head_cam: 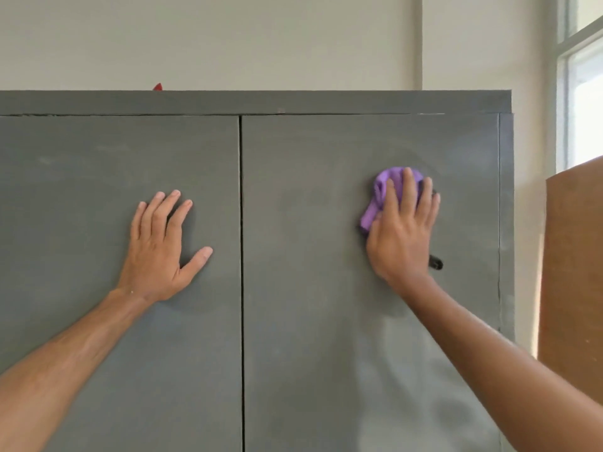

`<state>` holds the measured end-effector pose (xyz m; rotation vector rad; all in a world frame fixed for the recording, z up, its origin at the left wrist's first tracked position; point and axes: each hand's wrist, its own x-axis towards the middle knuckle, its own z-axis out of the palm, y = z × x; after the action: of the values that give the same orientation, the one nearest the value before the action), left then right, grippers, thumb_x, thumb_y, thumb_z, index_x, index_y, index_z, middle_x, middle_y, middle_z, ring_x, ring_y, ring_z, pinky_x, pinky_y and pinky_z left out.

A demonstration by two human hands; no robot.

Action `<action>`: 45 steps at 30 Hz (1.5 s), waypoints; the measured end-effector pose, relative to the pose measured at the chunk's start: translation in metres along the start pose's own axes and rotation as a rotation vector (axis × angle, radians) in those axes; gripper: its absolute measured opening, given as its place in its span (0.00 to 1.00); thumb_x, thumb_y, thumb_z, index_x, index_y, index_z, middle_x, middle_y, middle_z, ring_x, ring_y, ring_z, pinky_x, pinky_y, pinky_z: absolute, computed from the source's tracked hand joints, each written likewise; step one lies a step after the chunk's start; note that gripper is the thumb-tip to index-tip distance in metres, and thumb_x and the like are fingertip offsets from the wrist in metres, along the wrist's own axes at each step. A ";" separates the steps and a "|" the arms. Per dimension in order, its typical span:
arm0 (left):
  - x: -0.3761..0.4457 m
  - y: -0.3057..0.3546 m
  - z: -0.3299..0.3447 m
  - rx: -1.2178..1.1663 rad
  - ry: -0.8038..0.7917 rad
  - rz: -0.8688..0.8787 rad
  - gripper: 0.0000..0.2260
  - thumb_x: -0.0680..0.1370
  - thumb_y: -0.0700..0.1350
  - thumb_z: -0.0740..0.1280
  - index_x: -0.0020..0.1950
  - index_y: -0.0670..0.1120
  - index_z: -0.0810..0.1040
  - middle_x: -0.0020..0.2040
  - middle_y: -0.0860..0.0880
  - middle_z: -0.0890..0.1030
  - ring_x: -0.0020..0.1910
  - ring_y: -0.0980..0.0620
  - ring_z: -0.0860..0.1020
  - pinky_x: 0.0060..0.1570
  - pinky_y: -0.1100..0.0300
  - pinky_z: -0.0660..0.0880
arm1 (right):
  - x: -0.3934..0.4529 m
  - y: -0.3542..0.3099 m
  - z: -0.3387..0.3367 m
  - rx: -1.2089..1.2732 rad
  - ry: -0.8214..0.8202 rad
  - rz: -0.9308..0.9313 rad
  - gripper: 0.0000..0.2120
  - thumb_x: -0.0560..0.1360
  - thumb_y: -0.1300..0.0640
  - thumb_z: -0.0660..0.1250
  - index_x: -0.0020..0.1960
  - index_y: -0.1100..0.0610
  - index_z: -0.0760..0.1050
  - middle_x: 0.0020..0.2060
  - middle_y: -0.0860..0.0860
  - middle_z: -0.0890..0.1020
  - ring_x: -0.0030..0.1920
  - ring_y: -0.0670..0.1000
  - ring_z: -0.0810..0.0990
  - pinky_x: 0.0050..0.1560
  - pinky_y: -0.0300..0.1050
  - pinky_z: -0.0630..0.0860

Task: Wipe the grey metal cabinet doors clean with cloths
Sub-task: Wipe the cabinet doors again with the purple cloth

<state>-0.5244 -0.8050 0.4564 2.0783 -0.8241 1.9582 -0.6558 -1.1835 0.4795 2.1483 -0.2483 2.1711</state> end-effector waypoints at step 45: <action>0.043 0.139 0.035 0.004 -0.031 0.167 0.40 0.79 0.66 0.59 0.82 0.40 0.62 0.83 0.41 0.59 0.83 0.39 0.55 0.79 0.35 0.55 | 0.108 0.108 -0.025 -0.003 -0.031 0.170 0.28 0.85 0.47 0.50 0.82 0.60 0.60 0.81 0.61 0.59 0.80 0.70 0.54 0.80 0.66 0.52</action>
<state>-0.5636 -0.9499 0.4591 2.1096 -1.0323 2.0143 -0.7002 -1.2917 0.5811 2.2360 -0.4516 2.2228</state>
